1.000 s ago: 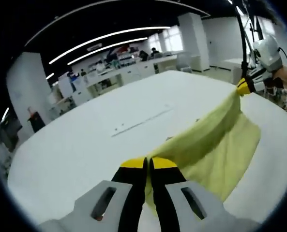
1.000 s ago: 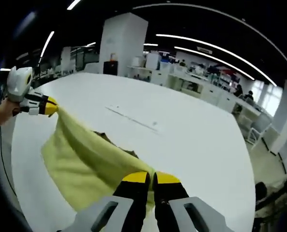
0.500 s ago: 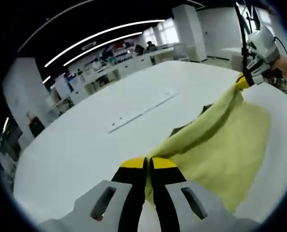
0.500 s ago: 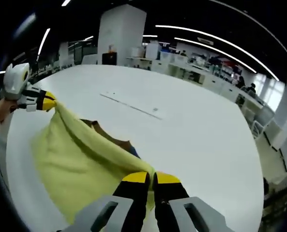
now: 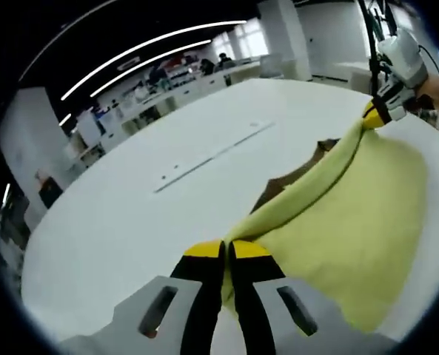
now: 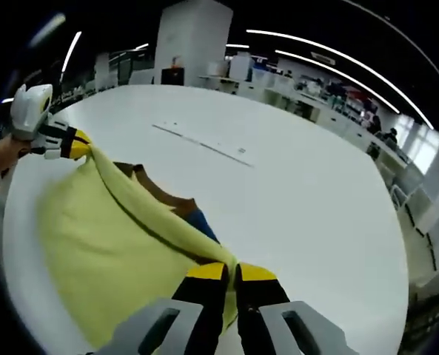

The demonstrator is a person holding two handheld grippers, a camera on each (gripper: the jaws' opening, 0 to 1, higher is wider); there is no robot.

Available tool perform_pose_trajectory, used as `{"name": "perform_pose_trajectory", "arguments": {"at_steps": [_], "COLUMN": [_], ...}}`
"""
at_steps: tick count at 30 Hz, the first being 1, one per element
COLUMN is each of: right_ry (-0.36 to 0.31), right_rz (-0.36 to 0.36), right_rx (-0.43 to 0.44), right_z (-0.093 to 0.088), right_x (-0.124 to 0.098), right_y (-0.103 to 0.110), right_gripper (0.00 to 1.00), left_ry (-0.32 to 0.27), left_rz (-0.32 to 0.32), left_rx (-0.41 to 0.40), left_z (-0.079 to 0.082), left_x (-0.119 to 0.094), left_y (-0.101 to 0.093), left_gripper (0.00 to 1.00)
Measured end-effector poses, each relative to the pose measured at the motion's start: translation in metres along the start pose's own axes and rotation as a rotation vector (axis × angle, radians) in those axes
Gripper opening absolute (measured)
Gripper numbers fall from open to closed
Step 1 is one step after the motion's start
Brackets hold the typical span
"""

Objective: Fold the garment on the visible template until the final outline fits inside the template.

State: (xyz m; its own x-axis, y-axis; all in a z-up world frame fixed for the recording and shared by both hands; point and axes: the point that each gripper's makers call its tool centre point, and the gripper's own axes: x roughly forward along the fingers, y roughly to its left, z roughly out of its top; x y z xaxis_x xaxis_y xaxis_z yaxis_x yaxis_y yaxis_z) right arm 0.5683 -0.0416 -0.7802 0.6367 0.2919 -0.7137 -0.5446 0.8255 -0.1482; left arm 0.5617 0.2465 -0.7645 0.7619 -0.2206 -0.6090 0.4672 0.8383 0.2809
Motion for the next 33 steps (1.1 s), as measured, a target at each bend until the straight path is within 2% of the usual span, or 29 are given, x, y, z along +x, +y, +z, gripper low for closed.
{"name": "perform_pose_trajectory", "arguments": {"at_steps": [4,5,6,7,11,15,17,19,23,25,27,33], "right_ry": [0.016,0.019,0.02,0.021,0.023,-0.005,-0.006,-0.005,0.003,0.017,0.019,0.007], "right_rz": [0.004,0.009,0.013,0.014,0.03,0.063,0.078,0.084,0.084,0.08,0.08,0.038], "right_rx": [0.0,0.0,0.001,0.007,0.014,-0.032,-0.062,-0.109,-0.175,-0.238,-0.257,-0.282], "right_z": [-0.004,-0.005,-0.006,-0.006,-0.007,-0.001,-0.001,-0.002,-0.005,-0.009,-0.012,-0.013], "right_x": [0.005,0.006,0.006,0.006,0.007,0.002,0.0,-0.001,-0.001,-0.001,-0.001,0.001], "right_y": [0.001,0.002,0.002,0.001,0.001,0.004,0.007,0.008,0.009,0.008,0.008,-0.001], "right_gripper": [0.01,0.01,0.01,0.02,0.05,0.16,0.22,0.26,0.28,0.3,0.31,0.24], "left_ry": [0.013,0.015,0.021,0.017,0.006,0.012,0.016,0.033,0.037,0.046,0.041,0.054], "left_rz": [-0.004,-0.006,-0.02,-0.026,-0.031,-0.044,-0.057,-0.059,-0.053,-0.039,-0.032,0.025], "left_rx": [0.018,0.008,-0.058,-0.084,-0.088,-0.003,0.041,0.101,0.15,0.177,0.198,0.289], "left_z": [-0.005,-0.006,-0.008,-0.008,-0.008,-0.011,-0.015,-0.02,-0.026,-0.028,-0.028,-0.03], "left_x": [0.007,0.007,0.007,0.008,0.006,0.002,0.0,-0.003,-0.003,-0.003,-0.002,0.002], "left_y": [0.0,0.0,-0.002,-0.002,0.002,0.0,-0.003,-0.002,0.002,0.005,0.007,0.017], "left_gripper": [0.01,0.01,0.01,0.01,0.02,0.12,0.21,0.25,0.25,0.25,0.25,0.17]}}
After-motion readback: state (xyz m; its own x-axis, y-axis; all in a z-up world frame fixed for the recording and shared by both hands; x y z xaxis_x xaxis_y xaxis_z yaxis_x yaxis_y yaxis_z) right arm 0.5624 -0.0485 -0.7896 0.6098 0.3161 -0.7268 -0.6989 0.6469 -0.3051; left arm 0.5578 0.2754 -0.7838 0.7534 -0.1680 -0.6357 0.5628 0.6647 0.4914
